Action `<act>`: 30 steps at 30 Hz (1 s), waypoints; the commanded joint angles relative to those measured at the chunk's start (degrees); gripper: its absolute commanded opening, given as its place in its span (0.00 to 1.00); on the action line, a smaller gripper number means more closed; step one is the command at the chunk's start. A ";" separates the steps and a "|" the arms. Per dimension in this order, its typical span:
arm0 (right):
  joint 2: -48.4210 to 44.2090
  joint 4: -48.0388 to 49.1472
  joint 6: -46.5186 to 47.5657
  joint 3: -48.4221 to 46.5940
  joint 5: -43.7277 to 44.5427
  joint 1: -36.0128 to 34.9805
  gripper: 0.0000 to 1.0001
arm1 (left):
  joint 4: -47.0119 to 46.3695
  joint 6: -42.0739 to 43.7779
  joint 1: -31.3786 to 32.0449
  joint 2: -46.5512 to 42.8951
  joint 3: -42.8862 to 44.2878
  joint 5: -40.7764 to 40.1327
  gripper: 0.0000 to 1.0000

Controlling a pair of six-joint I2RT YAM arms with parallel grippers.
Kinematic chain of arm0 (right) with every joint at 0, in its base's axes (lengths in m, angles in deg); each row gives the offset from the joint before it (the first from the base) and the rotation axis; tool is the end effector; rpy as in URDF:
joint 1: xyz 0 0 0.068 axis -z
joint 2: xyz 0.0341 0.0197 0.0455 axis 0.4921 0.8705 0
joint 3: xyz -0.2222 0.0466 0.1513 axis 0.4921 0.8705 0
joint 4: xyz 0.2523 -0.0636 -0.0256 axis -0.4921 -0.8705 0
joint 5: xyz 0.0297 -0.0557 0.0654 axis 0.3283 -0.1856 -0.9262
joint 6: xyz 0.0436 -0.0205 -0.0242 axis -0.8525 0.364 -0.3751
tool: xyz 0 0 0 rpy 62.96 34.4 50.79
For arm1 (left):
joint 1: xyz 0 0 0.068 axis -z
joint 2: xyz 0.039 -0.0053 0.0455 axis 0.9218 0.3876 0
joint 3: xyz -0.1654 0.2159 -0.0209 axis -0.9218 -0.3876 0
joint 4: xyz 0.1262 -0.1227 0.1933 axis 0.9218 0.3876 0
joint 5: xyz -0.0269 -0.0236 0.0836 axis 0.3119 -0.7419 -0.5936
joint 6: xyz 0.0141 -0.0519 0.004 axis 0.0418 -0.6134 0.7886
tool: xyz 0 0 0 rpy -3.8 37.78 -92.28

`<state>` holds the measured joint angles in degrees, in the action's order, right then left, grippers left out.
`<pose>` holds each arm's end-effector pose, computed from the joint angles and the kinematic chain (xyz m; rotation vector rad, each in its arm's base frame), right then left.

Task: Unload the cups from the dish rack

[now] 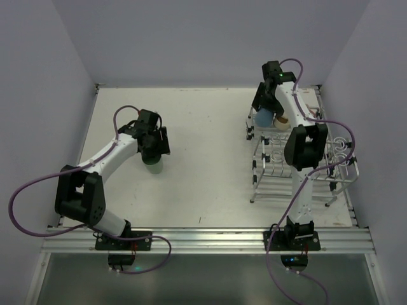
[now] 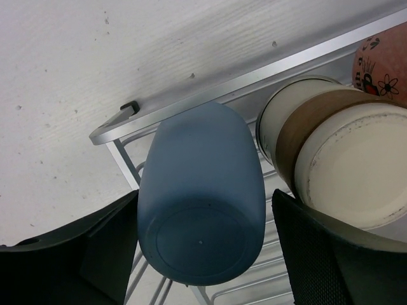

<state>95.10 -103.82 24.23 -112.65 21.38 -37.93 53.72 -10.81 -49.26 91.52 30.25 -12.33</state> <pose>0.4802 0.0618 0.2694 0.5850 2.5604 -0.1348 0.2912 -0.0938 0.2317 -0.3041 2.6515 -0.2628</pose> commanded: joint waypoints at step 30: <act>1.87 1.70 3.10 -4.43 -0.72 0.80 0.21 | -0.28 0.49 0.08 -1.46 2.45 2.51 0.69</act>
<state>96.15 -102.95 26.81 -115.03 21.18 -37.60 53.76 -10.83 -49.26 91.52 30.29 -11.22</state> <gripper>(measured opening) 0.685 0.686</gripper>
